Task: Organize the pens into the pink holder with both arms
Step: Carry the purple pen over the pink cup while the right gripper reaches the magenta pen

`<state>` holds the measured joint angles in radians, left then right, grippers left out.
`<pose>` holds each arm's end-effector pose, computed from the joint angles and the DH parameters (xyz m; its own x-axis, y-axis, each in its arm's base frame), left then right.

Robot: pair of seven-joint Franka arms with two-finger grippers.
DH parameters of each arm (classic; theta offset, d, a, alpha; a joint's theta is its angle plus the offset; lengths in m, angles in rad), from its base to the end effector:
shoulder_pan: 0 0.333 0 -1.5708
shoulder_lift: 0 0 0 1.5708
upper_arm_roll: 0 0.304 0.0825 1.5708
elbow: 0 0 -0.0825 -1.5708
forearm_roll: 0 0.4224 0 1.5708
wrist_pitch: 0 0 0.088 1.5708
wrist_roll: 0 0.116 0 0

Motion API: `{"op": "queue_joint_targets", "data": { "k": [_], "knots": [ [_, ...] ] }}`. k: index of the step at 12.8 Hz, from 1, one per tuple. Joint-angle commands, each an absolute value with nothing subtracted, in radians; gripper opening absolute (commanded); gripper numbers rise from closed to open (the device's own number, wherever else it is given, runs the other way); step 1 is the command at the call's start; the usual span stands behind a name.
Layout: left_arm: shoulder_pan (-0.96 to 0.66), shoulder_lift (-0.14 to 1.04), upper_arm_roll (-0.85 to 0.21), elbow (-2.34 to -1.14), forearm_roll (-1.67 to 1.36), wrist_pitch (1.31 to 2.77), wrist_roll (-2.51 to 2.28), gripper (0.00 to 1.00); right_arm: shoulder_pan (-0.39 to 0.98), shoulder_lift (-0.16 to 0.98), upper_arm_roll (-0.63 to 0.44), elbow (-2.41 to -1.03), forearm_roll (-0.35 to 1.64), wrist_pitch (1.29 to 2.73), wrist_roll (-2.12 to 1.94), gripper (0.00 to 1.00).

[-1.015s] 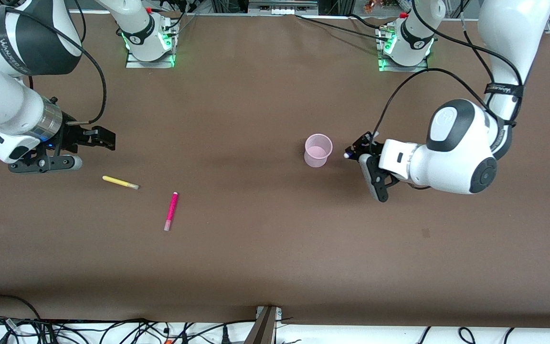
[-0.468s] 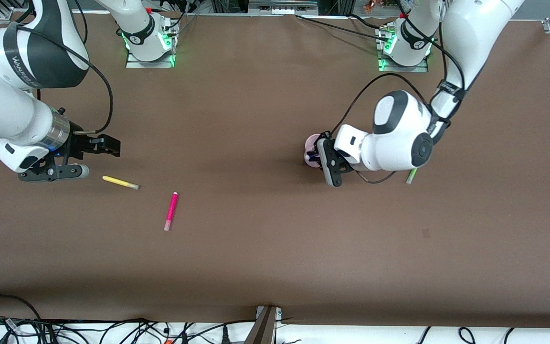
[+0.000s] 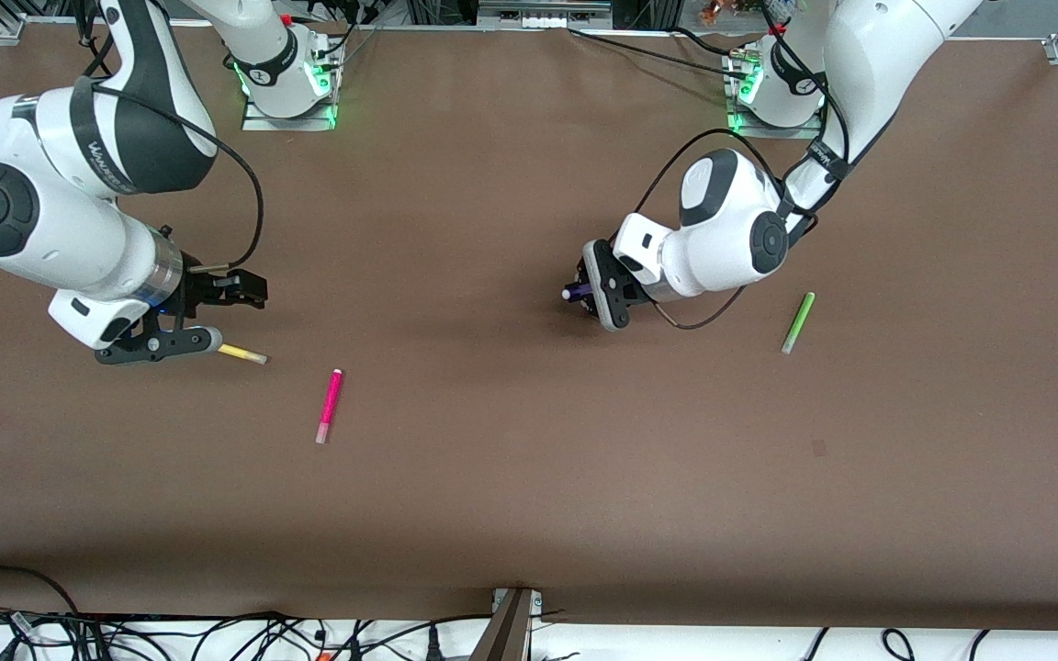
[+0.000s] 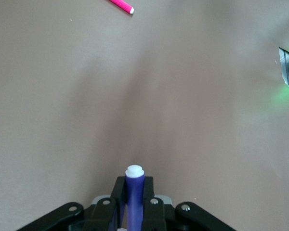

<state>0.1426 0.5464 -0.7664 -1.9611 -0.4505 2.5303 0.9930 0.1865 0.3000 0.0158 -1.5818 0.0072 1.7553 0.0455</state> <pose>0.5417 -0.3696 0.2364 0.4447 -0.7509 0.4882 -0.8862 -0.2897 0.3616 0.6551 0.1342 0.4222 0.9801 0.1531 -0.1265 0.1536 -0.9881 -0.0058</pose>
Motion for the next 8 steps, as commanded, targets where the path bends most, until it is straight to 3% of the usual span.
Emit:
{"op": "queue_joint_targets", "data": {
  "k": [1,4,8],
  "knots": [
    [0.206,0.52,-0.81,-2.002,-0.482,2.537,1.034,0.99,0.196,0.354,0.015,-1.575,0.025,1.79,0.099,1.0],
    [0.213,0.512,-0.813,-1.999,-0.482,2.533,1.032,1.0,0.225,0.397,0.015,-1.632,0.025,1.89,0.17,1.0],
    [0.231,0.399,-0.821,-1.967,-0.48,2.444,0.878,1.0,0.23,0.51,0.017,-1.661,0.032,2.037,0.216,0.99]
  ]
}}
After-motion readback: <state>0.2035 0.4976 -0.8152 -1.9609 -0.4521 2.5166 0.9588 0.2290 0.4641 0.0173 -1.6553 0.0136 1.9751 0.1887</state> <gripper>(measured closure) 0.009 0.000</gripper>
